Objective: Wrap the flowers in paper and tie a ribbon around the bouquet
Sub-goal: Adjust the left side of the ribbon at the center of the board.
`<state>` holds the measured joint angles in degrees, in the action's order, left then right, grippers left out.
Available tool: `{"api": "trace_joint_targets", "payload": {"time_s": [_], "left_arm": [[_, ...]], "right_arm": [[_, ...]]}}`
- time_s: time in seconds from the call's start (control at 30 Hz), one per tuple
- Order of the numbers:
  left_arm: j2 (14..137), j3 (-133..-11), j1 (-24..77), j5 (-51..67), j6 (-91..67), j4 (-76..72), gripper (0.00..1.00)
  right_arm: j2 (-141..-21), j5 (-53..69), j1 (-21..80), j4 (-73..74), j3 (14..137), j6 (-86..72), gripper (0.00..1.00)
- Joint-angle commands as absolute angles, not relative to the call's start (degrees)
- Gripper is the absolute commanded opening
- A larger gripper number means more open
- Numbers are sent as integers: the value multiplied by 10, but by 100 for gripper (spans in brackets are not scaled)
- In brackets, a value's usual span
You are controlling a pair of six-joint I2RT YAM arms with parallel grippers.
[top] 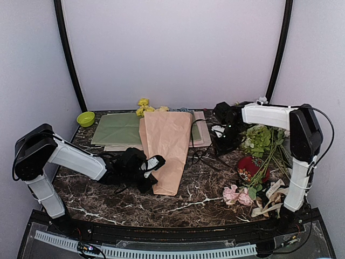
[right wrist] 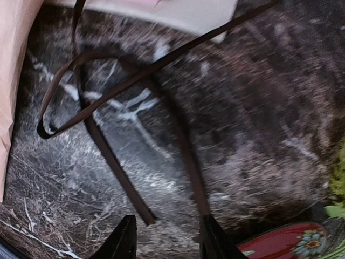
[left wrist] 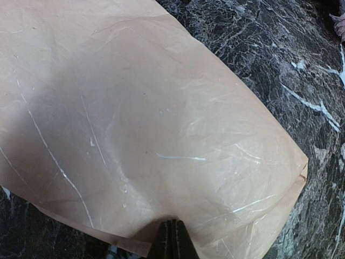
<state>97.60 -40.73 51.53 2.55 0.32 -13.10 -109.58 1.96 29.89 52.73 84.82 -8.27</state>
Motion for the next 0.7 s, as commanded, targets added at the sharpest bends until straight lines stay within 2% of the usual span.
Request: {"api": "trace_joint_targets", "payload": {"time_s": [0.0,0.2,0.43,0.5,0.67], "left_arm": [[1013,-389,519,46,0,-30,0],[1013,-389,519,46,-1,-30,0],[1011,-388,519,45,-1,-29,0],[1011,-388,519,45,-2,-29,0],[1011,-388,519,45,-2,-29,0]], "right_arm": [[-1103,24,354,536,814,-81,43],[-1131,-15,366,536,796,-71,48],[-1144,-22,373,521,758,-60,44],[-1143,-7,374,513,751,-55,36],[-1135,54,377,504,747,-43,0]]}}
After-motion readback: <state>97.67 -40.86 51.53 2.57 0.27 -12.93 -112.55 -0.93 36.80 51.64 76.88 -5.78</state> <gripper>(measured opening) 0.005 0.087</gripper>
